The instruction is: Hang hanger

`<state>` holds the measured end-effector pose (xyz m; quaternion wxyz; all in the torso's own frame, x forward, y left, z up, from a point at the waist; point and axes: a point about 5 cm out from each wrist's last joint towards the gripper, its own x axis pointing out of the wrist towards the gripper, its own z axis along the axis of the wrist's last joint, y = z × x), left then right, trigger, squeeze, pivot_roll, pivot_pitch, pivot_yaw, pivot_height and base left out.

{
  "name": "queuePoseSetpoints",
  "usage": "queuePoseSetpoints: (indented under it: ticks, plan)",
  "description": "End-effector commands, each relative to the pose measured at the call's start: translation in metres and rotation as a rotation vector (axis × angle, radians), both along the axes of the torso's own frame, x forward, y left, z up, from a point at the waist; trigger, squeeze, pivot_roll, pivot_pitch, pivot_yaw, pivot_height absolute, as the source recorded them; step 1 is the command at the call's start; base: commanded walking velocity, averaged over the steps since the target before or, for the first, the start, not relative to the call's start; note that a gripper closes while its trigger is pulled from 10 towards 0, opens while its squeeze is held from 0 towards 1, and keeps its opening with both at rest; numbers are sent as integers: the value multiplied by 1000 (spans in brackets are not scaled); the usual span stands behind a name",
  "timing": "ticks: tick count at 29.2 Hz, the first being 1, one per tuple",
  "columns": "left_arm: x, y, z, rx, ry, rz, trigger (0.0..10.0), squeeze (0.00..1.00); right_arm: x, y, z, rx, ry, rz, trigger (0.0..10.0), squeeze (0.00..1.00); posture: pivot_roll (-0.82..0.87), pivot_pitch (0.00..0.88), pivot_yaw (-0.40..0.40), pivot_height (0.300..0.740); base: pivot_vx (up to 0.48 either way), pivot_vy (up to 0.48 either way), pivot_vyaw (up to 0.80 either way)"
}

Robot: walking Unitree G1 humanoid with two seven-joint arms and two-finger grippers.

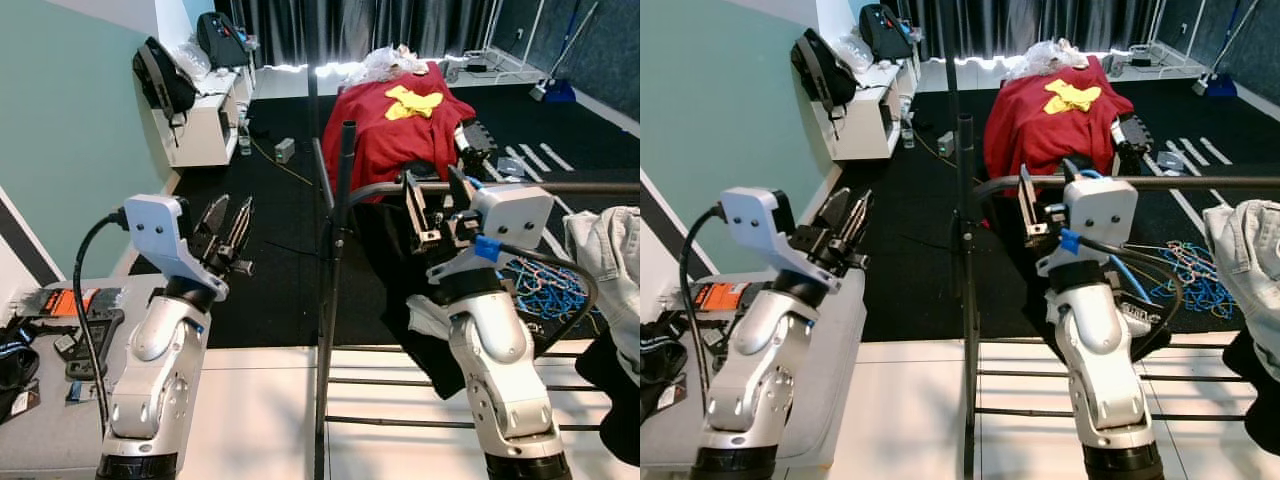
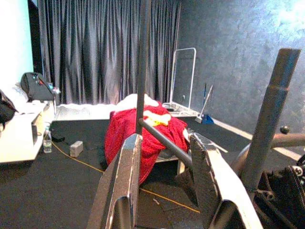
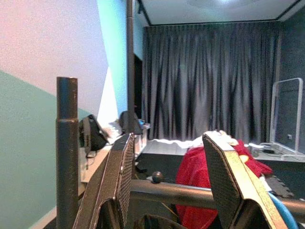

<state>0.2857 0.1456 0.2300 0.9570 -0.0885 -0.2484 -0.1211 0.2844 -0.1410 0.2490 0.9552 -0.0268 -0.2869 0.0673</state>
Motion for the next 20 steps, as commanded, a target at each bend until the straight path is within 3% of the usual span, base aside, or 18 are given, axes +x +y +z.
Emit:
queuePoseSetpoints:
  ticks: [1, 20]
  plan:
    - [-1, -1, 0, 17, 8, 7, 10000, 0, 2, -1, -4, 9, 11, -6, 10000, 0, -108, 53, 25, 740, 0, -251, 0]
    - [0, -4, -1, 21, 17, -4, 10000, 0, 1, 0, -8, 9, 14, 4, 10000, 0, -108, 46, 22, 740, 0, -335, 0]
